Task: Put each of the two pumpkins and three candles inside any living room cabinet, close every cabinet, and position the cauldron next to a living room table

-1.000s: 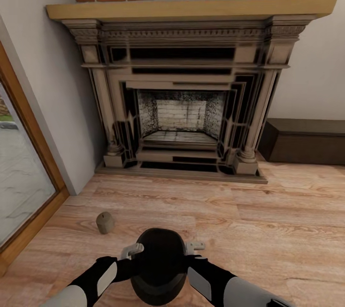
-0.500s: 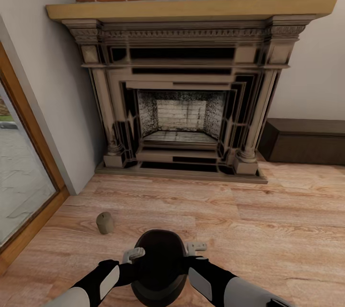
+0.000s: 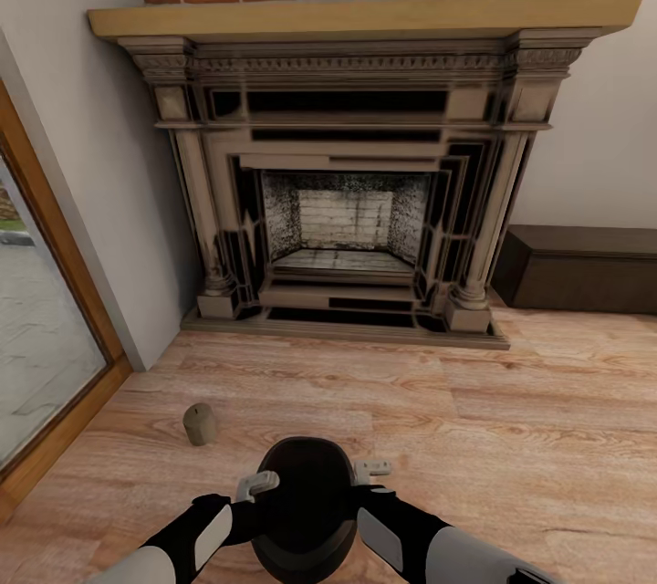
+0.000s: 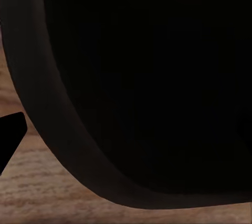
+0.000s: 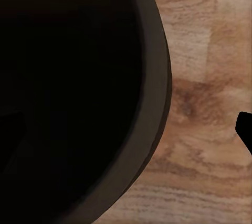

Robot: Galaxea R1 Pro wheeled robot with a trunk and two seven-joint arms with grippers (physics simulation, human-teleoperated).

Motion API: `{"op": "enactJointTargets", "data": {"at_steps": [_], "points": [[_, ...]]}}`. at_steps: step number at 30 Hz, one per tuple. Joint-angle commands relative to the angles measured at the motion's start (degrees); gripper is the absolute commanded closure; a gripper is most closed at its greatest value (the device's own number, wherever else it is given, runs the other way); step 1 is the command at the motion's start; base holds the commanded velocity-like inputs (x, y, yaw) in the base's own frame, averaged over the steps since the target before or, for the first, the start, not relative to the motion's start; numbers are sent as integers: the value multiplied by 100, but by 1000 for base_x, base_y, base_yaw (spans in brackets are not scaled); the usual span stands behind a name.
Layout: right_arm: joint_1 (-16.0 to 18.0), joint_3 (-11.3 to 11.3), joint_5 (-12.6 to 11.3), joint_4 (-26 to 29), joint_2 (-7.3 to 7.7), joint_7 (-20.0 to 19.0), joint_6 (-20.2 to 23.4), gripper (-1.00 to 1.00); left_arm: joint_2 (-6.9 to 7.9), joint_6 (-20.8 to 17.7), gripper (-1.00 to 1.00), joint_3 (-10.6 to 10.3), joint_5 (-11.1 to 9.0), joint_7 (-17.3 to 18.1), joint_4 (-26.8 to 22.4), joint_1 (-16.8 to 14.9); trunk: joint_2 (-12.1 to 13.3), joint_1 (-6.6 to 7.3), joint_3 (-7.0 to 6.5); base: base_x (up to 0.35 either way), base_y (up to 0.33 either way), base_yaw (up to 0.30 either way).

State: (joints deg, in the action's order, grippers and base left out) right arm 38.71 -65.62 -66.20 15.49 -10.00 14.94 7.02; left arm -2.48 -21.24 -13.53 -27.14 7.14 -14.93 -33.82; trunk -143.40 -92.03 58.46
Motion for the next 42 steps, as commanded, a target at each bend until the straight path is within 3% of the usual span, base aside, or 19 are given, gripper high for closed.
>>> {"op": "enactJointTargets", "data": {"at_steps": [1,26,34,42], "points": [[5,-30,-11,6,0,35,17,-100,1,-28,-100,-10,-76,15,-10,-1,-2,1,5,0,32,0],[31,-21,-4,-82,0,35,-224,-100,-5,-29,-100,-10,-103,5,-10,-1,-2,1,5,0,-7,0],[33,-21,-6,-90,0,35,-322,-100,-7,-33,-100,11,-142,-597,-18,-1,-2,1,5,0,-5,0],[32,-24,0,-90,0,35,-322,-100,-7,-38,-100,34,-162,-693,-19,-1,-2,1,5,0,0,0]]}}
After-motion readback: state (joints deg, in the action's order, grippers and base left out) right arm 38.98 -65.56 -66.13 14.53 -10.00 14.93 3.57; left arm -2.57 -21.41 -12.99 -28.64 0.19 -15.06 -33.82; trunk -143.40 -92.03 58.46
